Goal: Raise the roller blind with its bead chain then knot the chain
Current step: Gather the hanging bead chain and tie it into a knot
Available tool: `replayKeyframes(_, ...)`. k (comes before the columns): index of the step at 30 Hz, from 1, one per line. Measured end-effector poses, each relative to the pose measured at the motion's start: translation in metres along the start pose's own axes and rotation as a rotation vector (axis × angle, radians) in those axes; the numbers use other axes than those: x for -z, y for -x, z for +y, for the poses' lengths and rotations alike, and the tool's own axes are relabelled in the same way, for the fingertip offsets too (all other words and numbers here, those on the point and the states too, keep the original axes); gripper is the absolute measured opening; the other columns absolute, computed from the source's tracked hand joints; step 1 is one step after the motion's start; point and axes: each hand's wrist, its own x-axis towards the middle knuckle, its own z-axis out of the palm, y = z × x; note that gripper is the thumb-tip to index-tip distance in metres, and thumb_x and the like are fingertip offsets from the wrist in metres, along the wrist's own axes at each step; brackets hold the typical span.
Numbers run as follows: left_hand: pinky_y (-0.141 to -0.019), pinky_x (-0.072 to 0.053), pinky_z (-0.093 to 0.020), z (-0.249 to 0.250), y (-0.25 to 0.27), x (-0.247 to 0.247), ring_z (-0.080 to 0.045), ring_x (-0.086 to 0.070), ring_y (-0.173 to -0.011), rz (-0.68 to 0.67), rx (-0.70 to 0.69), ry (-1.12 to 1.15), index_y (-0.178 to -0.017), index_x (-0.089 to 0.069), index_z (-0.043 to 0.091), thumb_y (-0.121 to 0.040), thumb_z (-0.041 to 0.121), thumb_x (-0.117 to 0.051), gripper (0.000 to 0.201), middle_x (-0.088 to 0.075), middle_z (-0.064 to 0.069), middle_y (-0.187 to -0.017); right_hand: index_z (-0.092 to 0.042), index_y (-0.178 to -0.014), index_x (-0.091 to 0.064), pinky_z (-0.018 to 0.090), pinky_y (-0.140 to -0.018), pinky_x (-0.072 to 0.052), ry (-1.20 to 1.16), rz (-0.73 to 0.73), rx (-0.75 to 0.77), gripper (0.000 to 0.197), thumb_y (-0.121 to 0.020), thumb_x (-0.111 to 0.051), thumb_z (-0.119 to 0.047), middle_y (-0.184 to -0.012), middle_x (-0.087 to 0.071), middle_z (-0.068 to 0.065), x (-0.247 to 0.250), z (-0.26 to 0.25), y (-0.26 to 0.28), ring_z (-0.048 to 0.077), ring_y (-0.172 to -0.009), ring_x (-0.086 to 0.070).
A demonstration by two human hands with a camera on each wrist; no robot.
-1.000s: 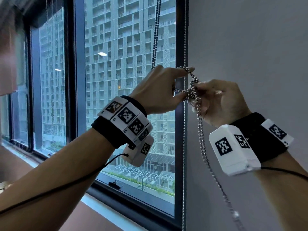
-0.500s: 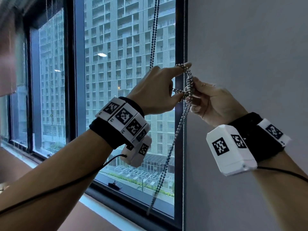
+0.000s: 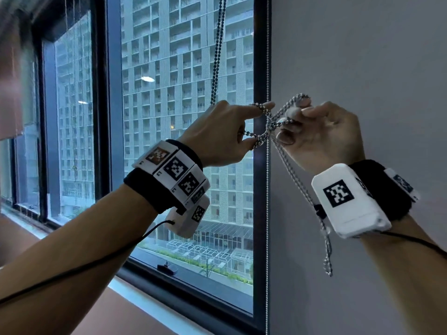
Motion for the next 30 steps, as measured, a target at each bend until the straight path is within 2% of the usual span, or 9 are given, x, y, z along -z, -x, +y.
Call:
replayKeyframes(4, -0.081, -0.05, -0.023, -0.002, 0.002, 0.0, 0.005, -0.052, -0.051, -0.028, -0.007, -0.039, -0.145, -0.04, 0.025, -0.084, 0.028, -0.069, 0.068, -0.075, 0.0, -0.071, -0.02, -0.075, -0.064, 0.022, -0.05, -0.018, 0.475, 0.063, 0.071, 0.014, -0.079, -0.064, -0.006, -0.047, -0.037, -0.011, 0.013, 0.0, -0.006, 0.008, -0.044, -0.023)
replayKeyframes(7, -0.084, -0.048, -0.022, -0.002, 0.001, -0.001, 0.006, -0.052, -0.051, -0.043, -0.016, -0.058, -0.146, -0.038, 0.023, -0.084, 0.028, -0.07, 0.07, -0.075, 0.0, -0.072, -0.022, -0.069, -0.063, 0.021, -0.04, -0.015, 0.785, 0.099, 0.056, 0.021, -0.089, -0.065, -0.026, -0.049, -0.034, -0.011, 0.013, -0.002, -0.009, 0.007, -0.04, -0.021)
replayKeyframes(10, -0.077, -0.048, -0.02, -0.002, 0.002, -0.001, 0.004, -0.054, -0.051, -0.037, -0.006, -0.05, -0.147, -0.037, 0.027, -0.084, 0.029, -0.069, 0.071, -0.073, 0.002, -0.068, -0.021, -0.045, -0.048, 0.027, -0.051, -0.009, 0.403, 0.159, -0.09, 0.051, -0.093, -0.042, -0.038, -0.046, -0.027, -0.007, 0.015, -0.012, -0.013, 0.012, -0.041, -0.019)
replayKeyframes(12, -0.071, -0.043, -0.015, -0.002, 0.002, -0.001, 0.003, -0.056, -0.05, -0.038, 0.002, -0.039, -0.147, -0.037, 0.028, -0.084, 0.028, -0.068, 0.071, -0.072, 0.002, -0.065, -0.019, -0.042, -0.042, 0.026, -0.054, -0.016, 0.097, 0.204, -0.076, 0.039, -0.079, -0.042, -0.032, -0.042, -0.034, -0.007, 0.018, -0.019, -0.014, 0.014, -0.042, -0.03)
replayKeyframes(15, -0.074, -0.047, -0.018, -0.001, 0.0, 0.0, 0.009, -0.049, -0.048, -0.044, -0.01, -0.048, -0.147, -0.036, 0.028, -0.083, 0.024, -0.067, 0.072, -0.073, 0.002, -0.067, -0.021, -0.056, -0.062, 0.025, -0.057, -0.028, -0.078, 0.165, 0.046, 0.04, -0.09, -0.042, -0.026, -0.056, -0.062, -0.008, 0.03, -0.016, -0.015, 0.011, -0.055, -0.048)
replayKeyframes(17, -0.077, -0.053, -0.023, 0.001, 0.0, 0.0, 0.011, -0.046, -0.047, -0.032, -0.014, -0.04, -0.148, -0.035, 0.028, -0.082, 0.024, -0.067, 0.073, -0.073, 0.003, -0.068, -0.021, -0.077, -0.072, 0.025, -0.062, -0.036, -0.133, 0.085, 0.073, 0.038, -0.095, -0.039, -0.028, -0.088, -0.076, -0.006, 0.035, -0.007, -0.014, 0.011, -0.068, -0.059)
replayKeyframes(20, -0.08, -0.056, -0.027, 0.001, -0.001, -0.001, 0.009, -0.052, -0.048, -0.049, -0.023, -0.043, -0.147, -0.037, 0.027, -0.083, 0.023, -0.067, 0.071, -0.072, 0.003, -0.066, -0.017, -0.1, -0.068, 0.026, -0.072, -0.049, -0.146, 0.049, 0.089, 0.03, -0.094, -0.04, -0.027, -0.112, -0.074, 0.0, 0.036, 0.007, -0.012, 0.013, -0.091, -0.068)
replayKeyframes(25, -0.078, -0.059, -0.035, 0.007, -0.004, -0.004, -0.014, -0.068, -0.062, -0.174, -0.13, -0.16, -0.139, -0.05, 0.02, -0.084, 0.021, -0.065, 0.057, -0.076, -0.003, -0.079, -0.013, -0.105, -0.064, 0.029, -0.08, -0.054, 0.134, -0.012, 0.005, 0.038, -0.103, -0.029, -0.027, -0.127, -0.067, 0.006, 0.021, 0.025, -0.016, 0.017, -0.109, -0.066)
replayKeyframes(30, -0.081, -0.053, -0.027, 0.004, -0.001, 0.002, -0.003, -0.057, -0.056, -0.215, -0.133, -0.159, -0.147, -0.036, 0.031, -0.083, 0.032, -0.069, 0.072, -0.075, 0.001, -0.077, -0.016, -0.094, -0.064, 0.031, -0.079, -0.052, -0.014, 0.188, 0.231, 0.034, -0.102, -0.033, -0.024, -0.111, -0.07, 0.001, 0.019, 0.0, -0.034, 0.016, -0.102, -0.068)
